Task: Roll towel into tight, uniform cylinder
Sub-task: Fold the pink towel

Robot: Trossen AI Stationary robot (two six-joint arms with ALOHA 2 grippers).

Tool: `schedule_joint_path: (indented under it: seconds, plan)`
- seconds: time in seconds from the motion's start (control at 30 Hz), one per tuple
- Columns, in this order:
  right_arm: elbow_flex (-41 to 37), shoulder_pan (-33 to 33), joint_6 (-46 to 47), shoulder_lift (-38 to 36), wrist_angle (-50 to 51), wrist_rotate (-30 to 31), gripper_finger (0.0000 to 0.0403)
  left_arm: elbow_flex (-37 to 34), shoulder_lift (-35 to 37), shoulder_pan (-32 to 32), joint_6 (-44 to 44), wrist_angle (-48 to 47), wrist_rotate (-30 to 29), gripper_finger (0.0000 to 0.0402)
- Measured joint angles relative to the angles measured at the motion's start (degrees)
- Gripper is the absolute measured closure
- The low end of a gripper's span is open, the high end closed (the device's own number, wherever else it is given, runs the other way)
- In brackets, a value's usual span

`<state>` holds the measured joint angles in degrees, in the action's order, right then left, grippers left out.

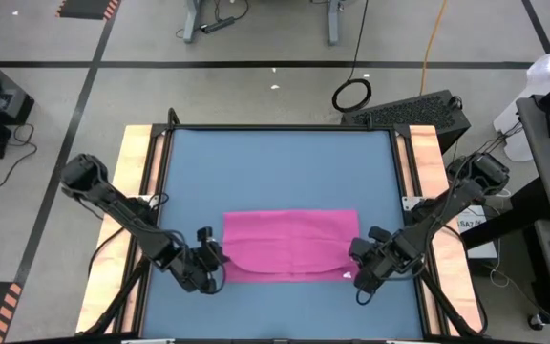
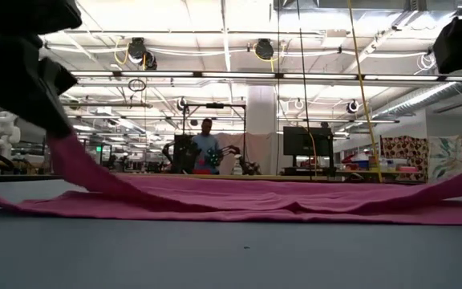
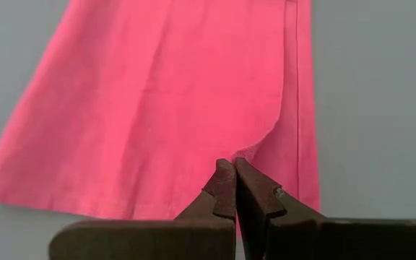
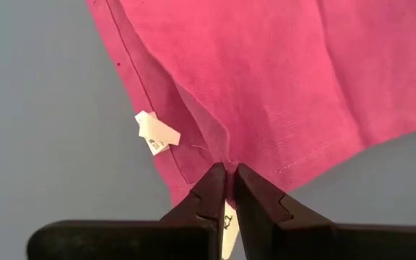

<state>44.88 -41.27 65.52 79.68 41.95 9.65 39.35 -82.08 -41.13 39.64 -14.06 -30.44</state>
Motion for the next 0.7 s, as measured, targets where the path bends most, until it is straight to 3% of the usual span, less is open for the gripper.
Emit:
schedule_joint_path:
  seconds: [0.7]
  plan:
    - [0.0,-3.3,2.9,-1.1,-0.5,2.1,0.0386,0.0,6.9,-2.0,-1.4,-3.2,-14.8,0.0402]
